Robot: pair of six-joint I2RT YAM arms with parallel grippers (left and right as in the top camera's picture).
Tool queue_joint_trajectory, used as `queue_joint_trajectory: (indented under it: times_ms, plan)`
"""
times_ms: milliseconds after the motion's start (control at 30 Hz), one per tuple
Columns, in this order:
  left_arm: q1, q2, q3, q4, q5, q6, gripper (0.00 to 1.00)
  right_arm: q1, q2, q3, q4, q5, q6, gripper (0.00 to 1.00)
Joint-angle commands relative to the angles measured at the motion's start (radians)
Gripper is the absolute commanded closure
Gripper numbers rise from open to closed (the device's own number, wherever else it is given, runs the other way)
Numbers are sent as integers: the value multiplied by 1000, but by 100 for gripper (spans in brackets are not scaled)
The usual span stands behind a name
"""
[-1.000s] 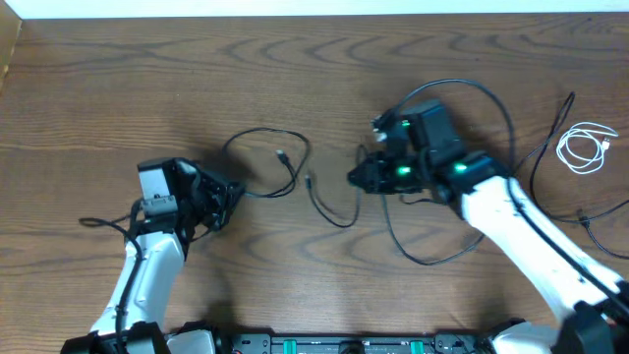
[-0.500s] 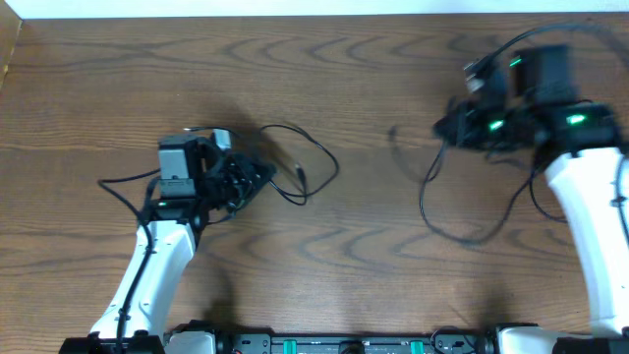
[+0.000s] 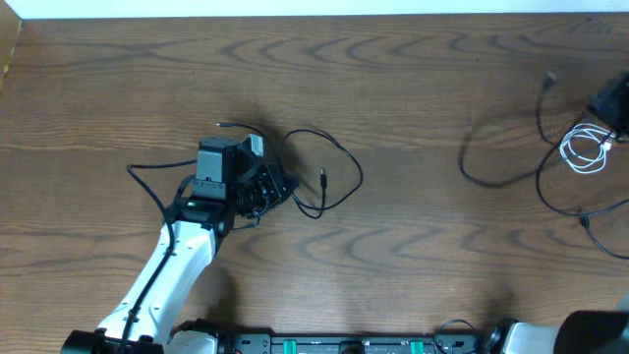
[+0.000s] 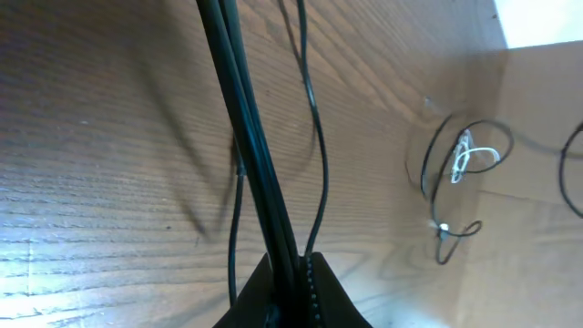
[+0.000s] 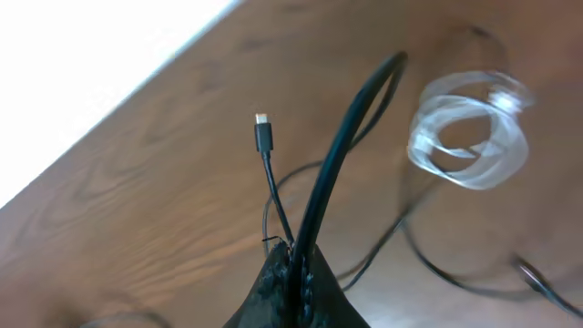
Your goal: Untangle cables
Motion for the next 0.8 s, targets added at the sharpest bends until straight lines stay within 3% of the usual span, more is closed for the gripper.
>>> queue_joint_trajectory:
  times_ms: [0,67,133,267,300,533,767]
  plan:
    - [-26,-6,15,-3,-53,44,93,-40,40,-73,8,119,109,99]
    - [-39,-5,15,-3,-57,64,92,-56,63,-118,35,118,129,96]
    - [-43,-3,15,-6,-56,66,93,-63,85,-140,42,118,138,64]
    - [-43,8,15,-6,-56,66,93,-52,146,-148,25,101,135,12]
    - [-43,13,15,-6,-56,66,93,-44,158,-148,16,86,119,3]
    - [-43,55,15,-5,-55,65,93,64,196,-148,-31,-155,-135,1]
    - [-43,61,15,-6,-55,64,93,243,209,-154,-121,-131,-167,1]
